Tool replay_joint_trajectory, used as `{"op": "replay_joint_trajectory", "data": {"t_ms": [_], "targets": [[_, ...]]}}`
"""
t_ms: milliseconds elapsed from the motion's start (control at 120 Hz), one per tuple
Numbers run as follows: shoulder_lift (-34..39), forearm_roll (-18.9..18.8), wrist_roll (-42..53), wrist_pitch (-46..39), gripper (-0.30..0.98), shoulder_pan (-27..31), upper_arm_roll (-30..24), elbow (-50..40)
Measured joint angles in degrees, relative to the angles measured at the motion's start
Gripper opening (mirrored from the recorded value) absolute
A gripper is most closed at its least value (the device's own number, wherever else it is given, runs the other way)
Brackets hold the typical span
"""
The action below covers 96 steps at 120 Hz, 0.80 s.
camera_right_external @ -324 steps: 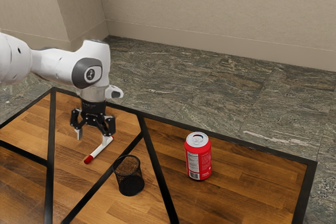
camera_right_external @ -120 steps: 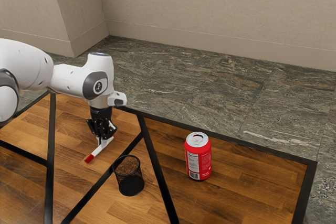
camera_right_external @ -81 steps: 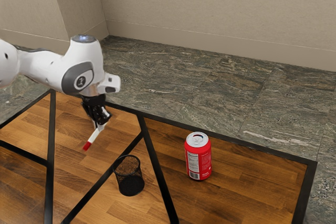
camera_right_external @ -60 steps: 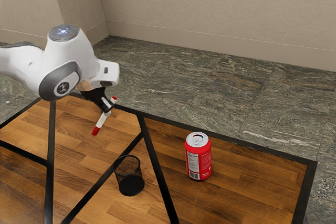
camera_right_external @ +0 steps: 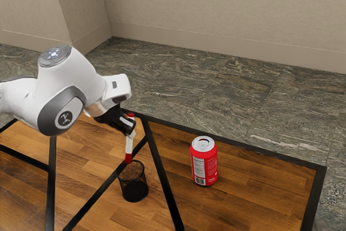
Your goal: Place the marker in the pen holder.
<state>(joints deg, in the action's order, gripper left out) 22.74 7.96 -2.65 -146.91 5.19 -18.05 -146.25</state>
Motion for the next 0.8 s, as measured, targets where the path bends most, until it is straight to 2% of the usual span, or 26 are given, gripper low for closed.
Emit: {"op": "replay_joint_trajectory", "data": {"t_ms": [208, 383, 508, 558, 642, 733, 800], "targets": [[-2.12, 0.51, -2.75, -1.07, -0.1, 1.61, -0.82, -0.03], [-1.72, 1.69, -3.12, -0.01, 0.28, 2.09, -0.85, 0.07], [-2.29, 2.01, -3.08, 2.13, 0.46, 3.76, 0.7, 2.99], [-4.57, 1.69, -3.06, 5.87, 0.51, 4.09, 2.03, 10.83], [-12.33, -2.97, -3.07, 16.83, 0.57, 3.89, 4.6, 31.92], [-17.57, -7.79, -3.22, 29.05, 0.61, -2.56, 14.21, 50.56], [-19.05, -10.34, -3.32, 36.79, 0.63, -3.91, 17.6, 58.04]]}}
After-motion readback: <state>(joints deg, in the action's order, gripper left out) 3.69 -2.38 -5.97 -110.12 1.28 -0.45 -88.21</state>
